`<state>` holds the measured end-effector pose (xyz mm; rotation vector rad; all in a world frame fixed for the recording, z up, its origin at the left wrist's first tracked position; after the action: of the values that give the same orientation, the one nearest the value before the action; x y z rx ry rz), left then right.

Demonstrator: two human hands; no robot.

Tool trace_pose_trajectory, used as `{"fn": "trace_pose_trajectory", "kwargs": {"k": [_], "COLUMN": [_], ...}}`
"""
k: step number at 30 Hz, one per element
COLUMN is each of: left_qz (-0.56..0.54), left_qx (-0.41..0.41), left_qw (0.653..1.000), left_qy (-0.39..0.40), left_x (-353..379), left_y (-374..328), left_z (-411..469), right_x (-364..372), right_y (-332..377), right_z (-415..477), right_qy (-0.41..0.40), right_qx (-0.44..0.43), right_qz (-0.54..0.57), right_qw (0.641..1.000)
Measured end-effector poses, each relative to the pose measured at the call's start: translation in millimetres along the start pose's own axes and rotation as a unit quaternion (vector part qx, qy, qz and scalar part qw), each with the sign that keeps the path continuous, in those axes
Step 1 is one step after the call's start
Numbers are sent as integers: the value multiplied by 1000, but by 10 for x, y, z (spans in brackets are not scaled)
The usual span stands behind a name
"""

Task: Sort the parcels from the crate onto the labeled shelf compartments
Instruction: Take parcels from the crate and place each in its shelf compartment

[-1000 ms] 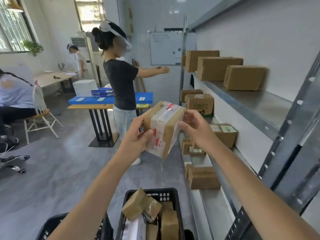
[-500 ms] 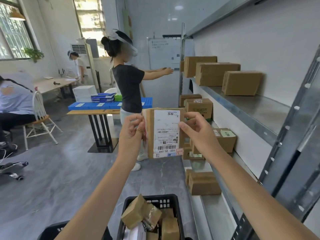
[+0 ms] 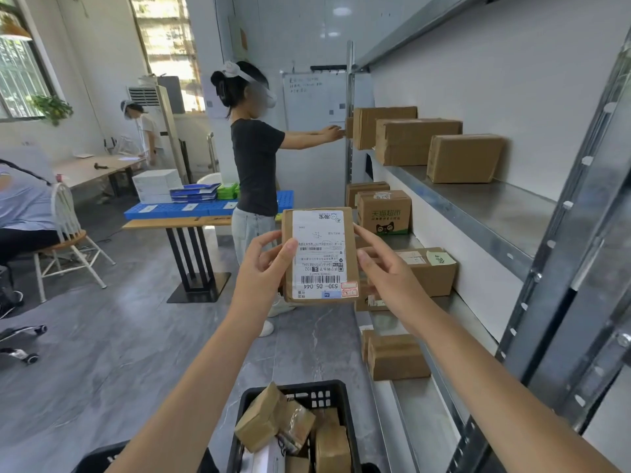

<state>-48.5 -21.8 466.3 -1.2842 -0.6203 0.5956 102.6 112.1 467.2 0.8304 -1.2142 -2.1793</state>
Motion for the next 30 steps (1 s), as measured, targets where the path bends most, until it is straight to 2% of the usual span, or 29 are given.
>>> {"fn": "trace_pose_trajectory", "kwargs": {"k": [5, 7, 11, 14, 18, 22, 27, 30], "left_qz": [31, 11, -87, -115, -97, -95, 20, 48], "left_qx": [-23, -25, -8, -4, -12, -28, -9, 18], "left_qw": [998, 998, 996, 992, 994, 994, 996, 997], "left_qy": [53, 60, -10, -49, -47, -42, -82, -65], "left_x": [49, 78, -30, -81, -4, 40, -12, -34], "left_y": [86, 109, 82, 82, 147, 183, 93, 64], "left_z": [61, 58, 94, 128, 107, 45, -7, 20], "right_x": [-49, -33, -7, 130, 277, 197, 63, -6], "right_y": [-37, -57, -214, -261, -215, -282, -411, -408], "right_z": [-12, -12, 14, 2, 35, 60, 40, 19], "right_qy": [-4, 5, -27, -7, 6, -39, -88, -139], "right_qx": [29, 43, 86, 104, 91, 101, 112, 99], "right_qz": [33, 42, 42, 46, 86, 95, 58, 43], "right_qw": [999, 998, 995, 993, 992, 990, 988, 985]}}
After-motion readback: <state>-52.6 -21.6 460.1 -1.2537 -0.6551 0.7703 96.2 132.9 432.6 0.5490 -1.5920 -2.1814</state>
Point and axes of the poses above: each hand's wrist, its own z-axis towards the middle knuckle, its own x-axis out of the palm, y = z × x, the point moved 7 cm from there along z, towards the middle knuckle, and after that the axes turned 7 degrees about -x, right-handed, at the moved point
